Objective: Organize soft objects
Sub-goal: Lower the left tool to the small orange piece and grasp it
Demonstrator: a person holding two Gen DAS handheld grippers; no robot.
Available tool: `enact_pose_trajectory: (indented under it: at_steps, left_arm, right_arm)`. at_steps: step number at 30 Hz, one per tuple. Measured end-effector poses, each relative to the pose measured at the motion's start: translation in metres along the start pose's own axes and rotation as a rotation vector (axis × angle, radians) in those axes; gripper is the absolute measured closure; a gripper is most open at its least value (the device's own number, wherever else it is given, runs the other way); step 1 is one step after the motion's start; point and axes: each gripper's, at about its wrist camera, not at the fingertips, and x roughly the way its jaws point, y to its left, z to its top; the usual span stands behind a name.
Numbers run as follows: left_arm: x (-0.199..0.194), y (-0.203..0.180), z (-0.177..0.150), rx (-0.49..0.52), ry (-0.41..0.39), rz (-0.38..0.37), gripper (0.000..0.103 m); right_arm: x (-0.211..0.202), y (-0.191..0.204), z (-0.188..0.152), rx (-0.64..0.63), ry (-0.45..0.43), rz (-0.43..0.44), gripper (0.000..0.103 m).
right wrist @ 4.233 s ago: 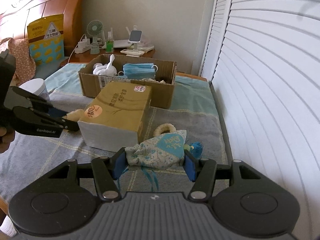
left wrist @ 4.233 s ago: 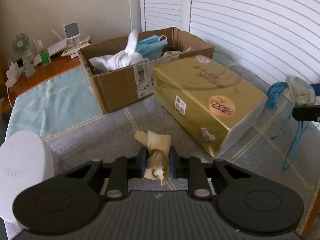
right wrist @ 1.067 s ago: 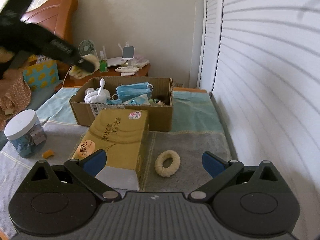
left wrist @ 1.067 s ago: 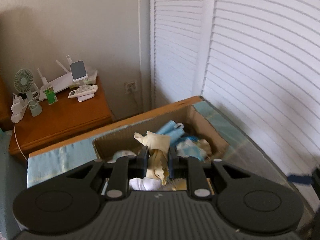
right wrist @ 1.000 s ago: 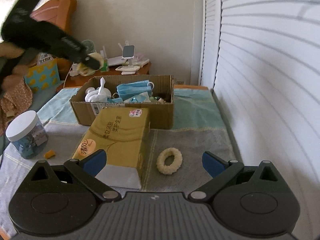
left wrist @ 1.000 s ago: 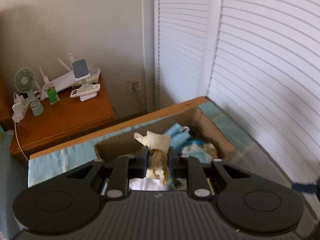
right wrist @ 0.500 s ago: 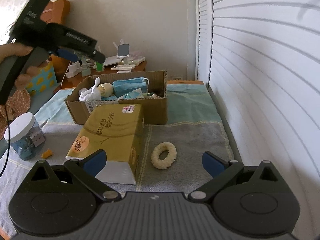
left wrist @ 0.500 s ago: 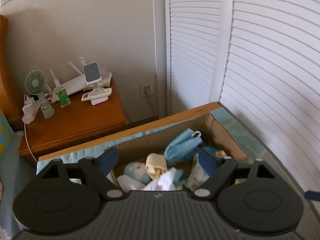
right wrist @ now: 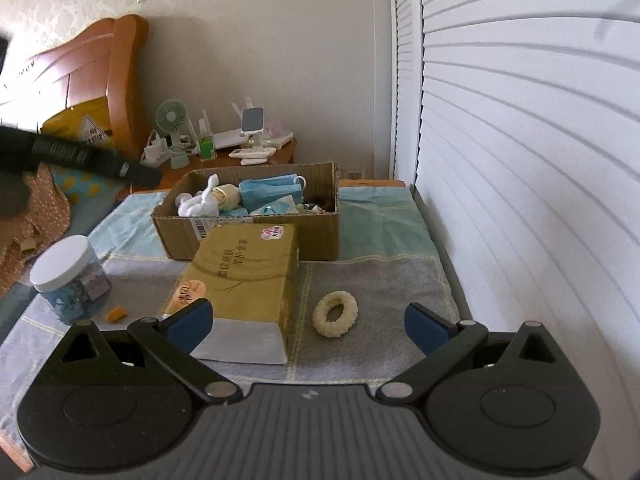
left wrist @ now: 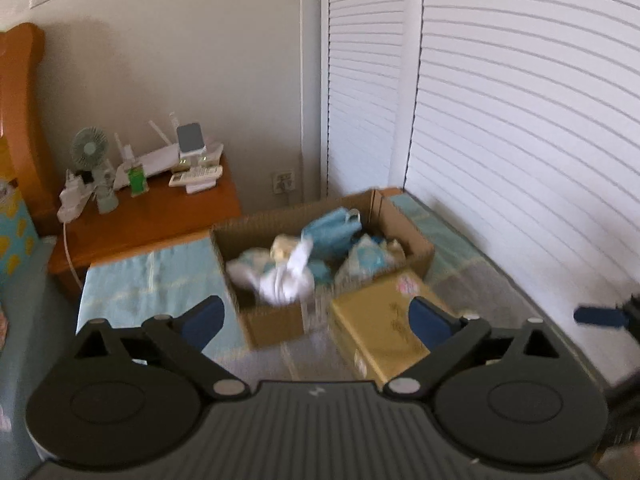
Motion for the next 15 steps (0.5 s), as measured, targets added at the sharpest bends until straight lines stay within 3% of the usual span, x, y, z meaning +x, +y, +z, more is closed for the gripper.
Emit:
enact_pose_trajectory:
  at_steps: [9,15]
  left_arm:
    - [-0.005,-0.008,-0.067,0.011,0.052,0.063,0.004]
    - [0.009,-0.003,-0.096,-0.052,0.113,0.071,0.005]
  right_arm:
    - [-0.008,0.0,-0.008,-0.003,0.005,-0.033,0.0]
    - [-0.002,-0.005,-0.017,-0.007,0.035,-0.075,0.0]
